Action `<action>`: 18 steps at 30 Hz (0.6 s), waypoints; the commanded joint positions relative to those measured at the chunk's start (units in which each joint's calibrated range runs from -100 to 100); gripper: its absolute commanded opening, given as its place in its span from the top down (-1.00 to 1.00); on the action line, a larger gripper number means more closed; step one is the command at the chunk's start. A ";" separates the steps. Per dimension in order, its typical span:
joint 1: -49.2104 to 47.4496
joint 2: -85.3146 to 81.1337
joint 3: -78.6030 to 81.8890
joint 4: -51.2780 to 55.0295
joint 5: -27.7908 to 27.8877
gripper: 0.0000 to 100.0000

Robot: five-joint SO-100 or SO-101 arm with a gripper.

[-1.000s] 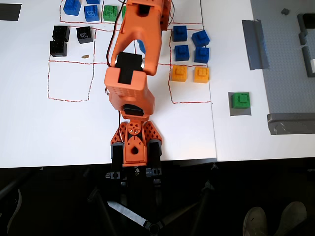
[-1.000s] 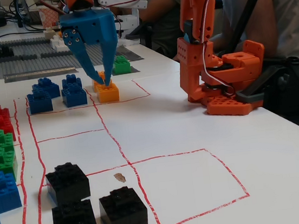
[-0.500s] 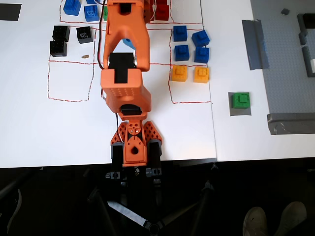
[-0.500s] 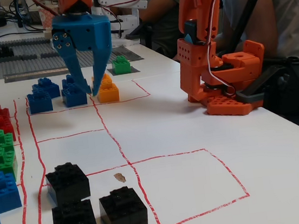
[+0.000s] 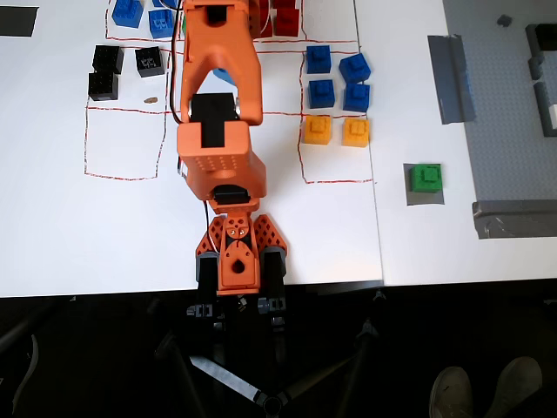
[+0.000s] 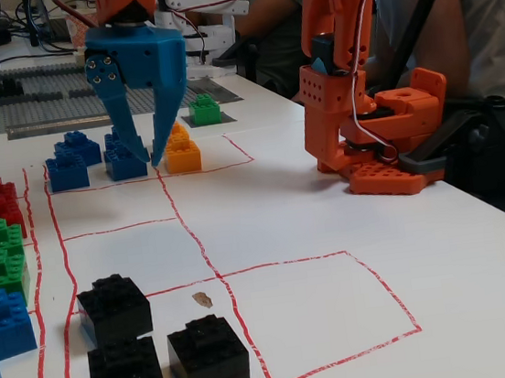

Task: Grab the block and put it in the grey marker

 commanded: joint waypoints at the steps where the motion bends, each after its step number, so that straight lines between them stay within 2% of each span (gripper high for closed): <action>1: -2.19 -4.57 -5.78 -0.94 -0.49 0.99; 18: -3.10 -4.06 -6.14 -0.70 -0.39 0.99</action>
